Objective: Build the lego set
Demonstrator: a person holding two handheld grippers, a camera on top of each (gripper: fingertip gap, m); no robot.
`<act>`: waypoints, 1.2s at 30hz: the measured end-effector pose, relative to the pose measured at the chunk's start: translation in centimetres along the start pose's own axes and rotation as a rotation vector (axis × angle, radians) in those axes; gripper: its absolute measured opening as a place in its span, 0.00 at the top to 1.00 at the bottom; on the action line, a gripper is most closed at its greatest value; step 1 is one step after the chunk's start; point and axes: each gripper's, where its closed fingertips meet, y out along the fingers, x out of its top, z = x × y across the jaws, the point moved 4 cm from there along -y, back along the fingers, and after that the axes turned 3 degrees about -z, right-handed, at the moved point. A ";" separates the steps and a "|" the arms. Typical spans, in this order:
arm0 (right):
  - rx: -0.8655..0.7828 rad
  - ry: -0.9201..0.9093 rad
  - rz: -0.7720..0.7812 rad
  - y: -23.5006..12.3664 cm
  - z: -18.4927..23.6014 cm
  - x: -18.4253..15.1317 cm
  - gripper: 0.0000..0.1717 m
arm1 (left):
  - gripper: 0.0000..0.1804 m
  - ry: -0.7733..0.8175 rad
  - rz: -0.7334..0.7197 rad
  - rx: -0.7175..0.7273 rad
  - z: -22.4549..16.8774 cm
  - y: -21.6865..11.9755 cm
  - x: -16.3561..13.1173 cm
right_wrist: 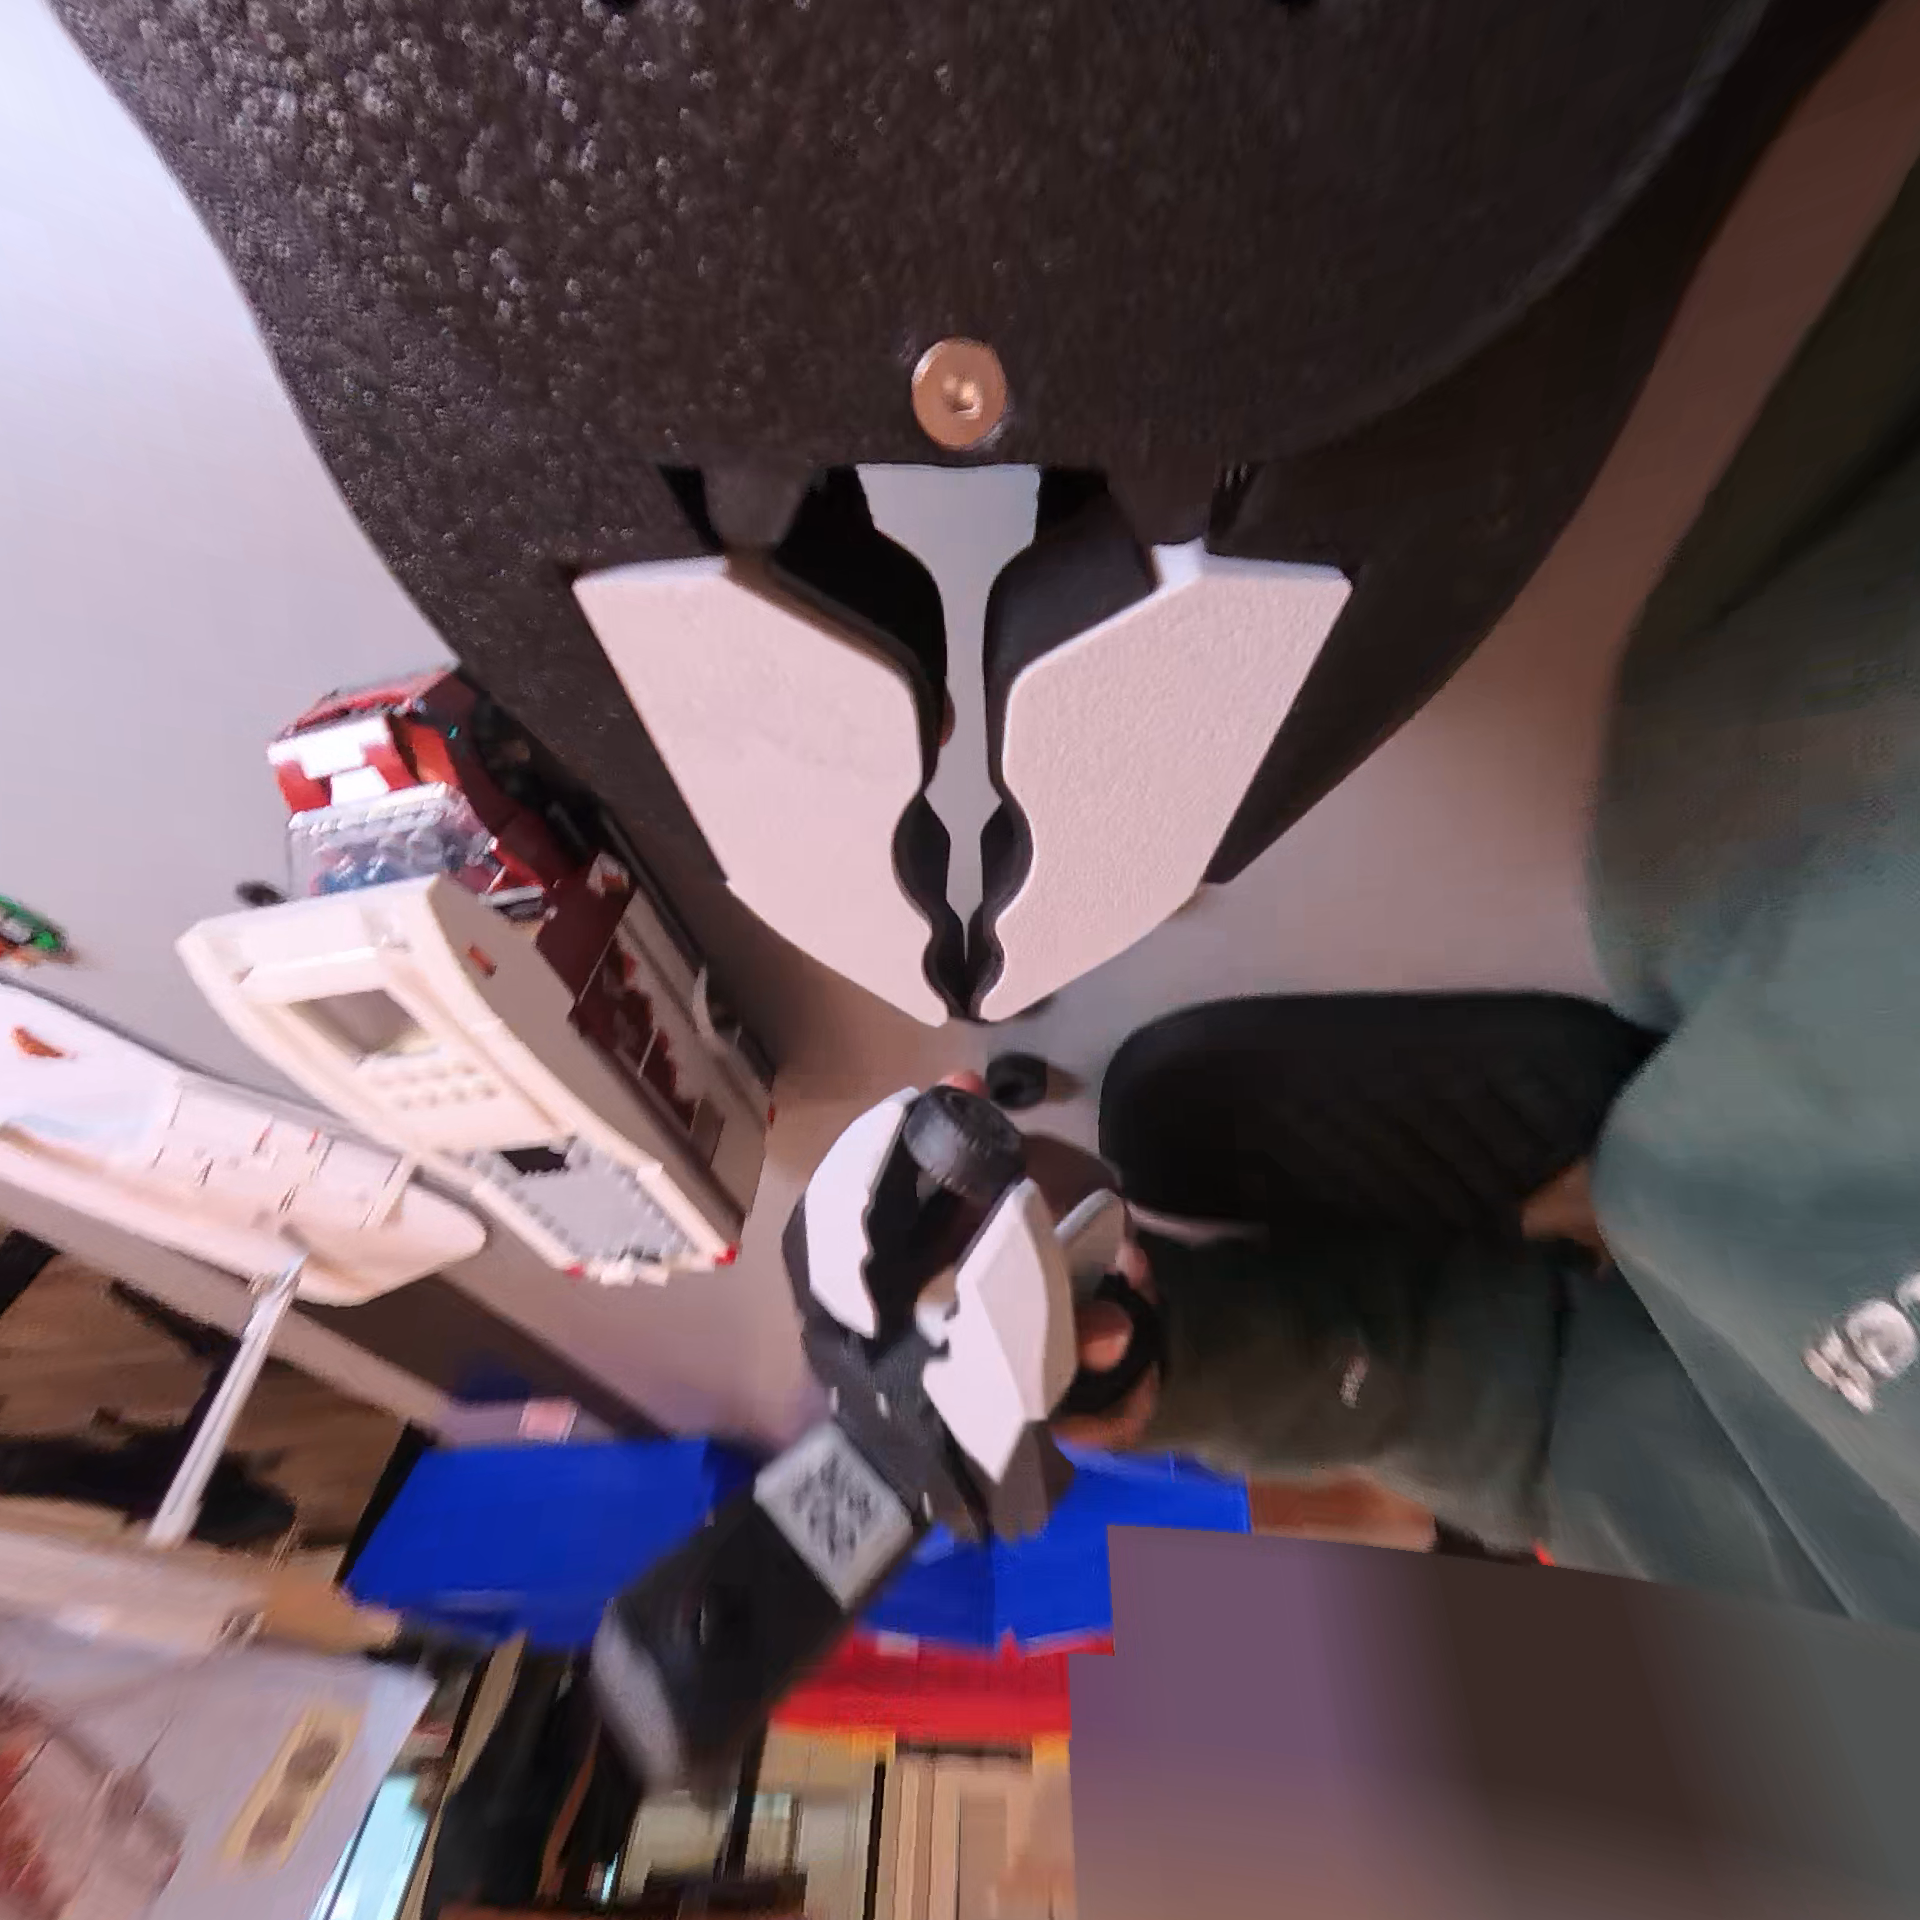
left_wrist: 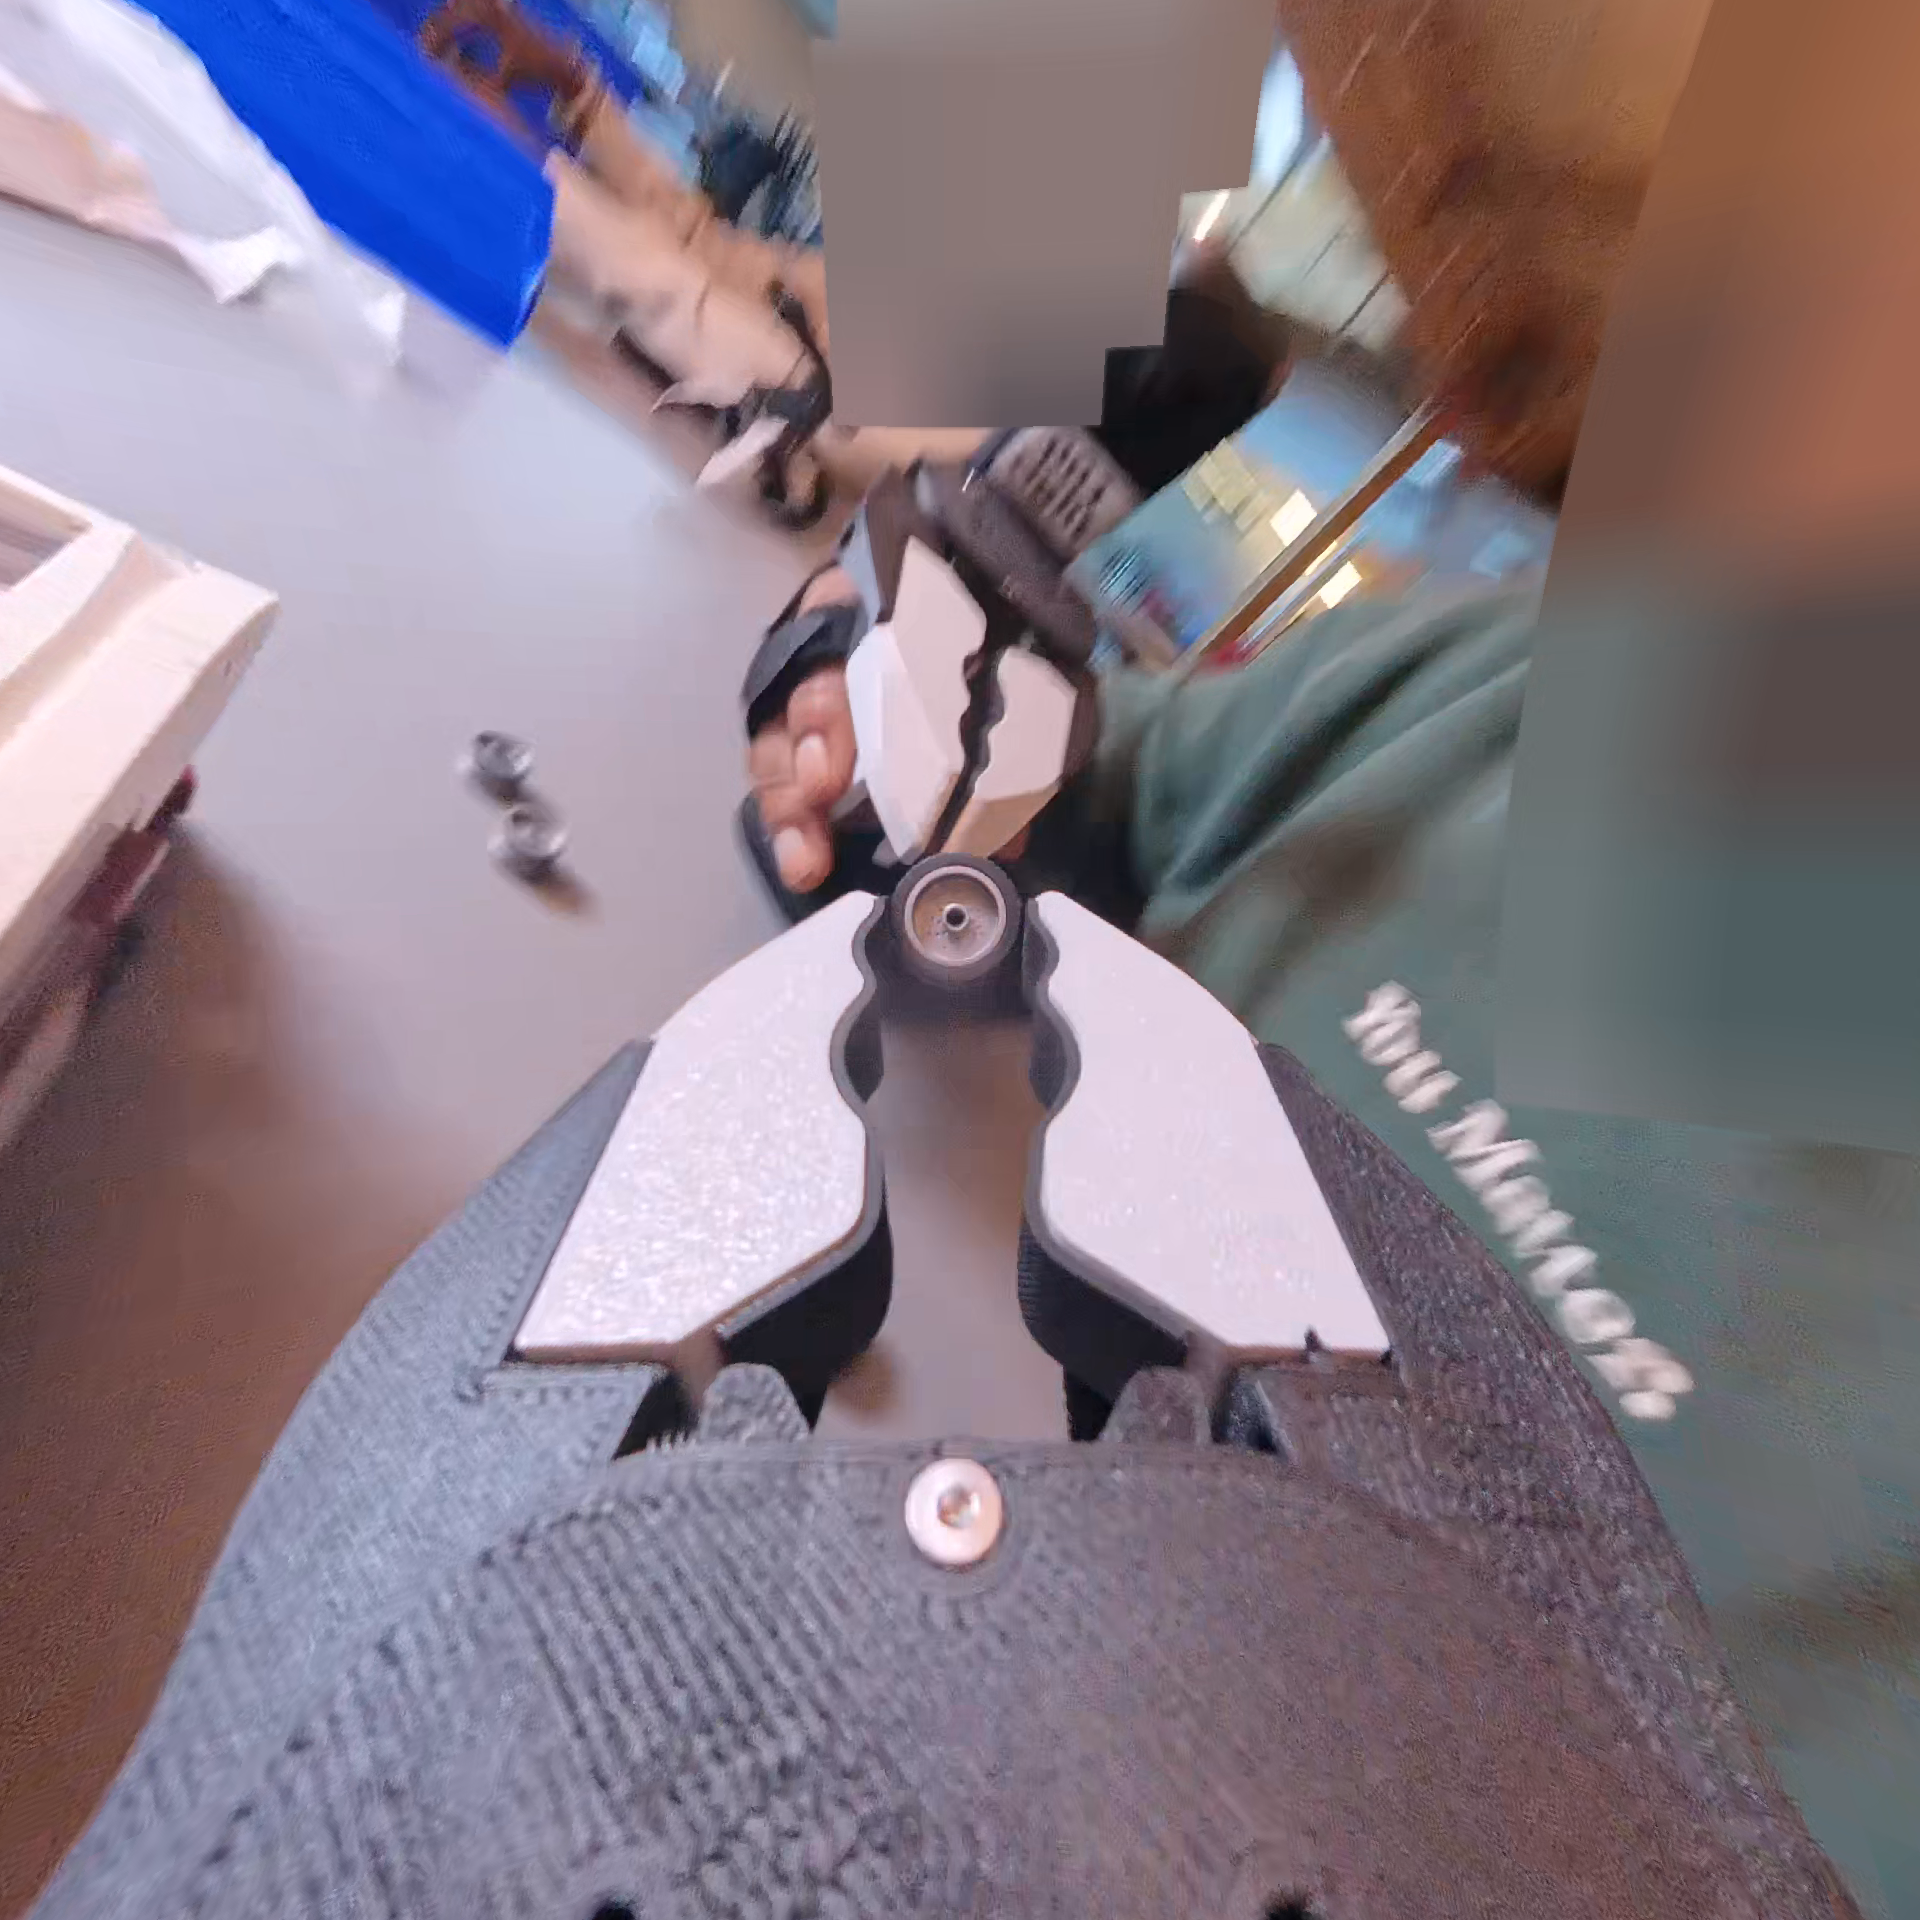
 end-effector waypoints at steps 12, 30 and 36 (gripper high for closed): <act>-0.144 -0.296 -0.110 0.2 0.6 3.1 0.82 | 0.87 -0.181 -0.228 -0.214 -1.3 1.2 1.7; -0.177 -0.502 -0.070 1.1 0.9 1.2 0.86 | 0.86 -0.132 -0.135 -0.064 -0.5 2.6 -0.3; -0.145 -0.363 0.041 1.3 -0.4 -0.7 0.81 | 0.86 0.121 0.047 0.276 2.0 1.7 -1.2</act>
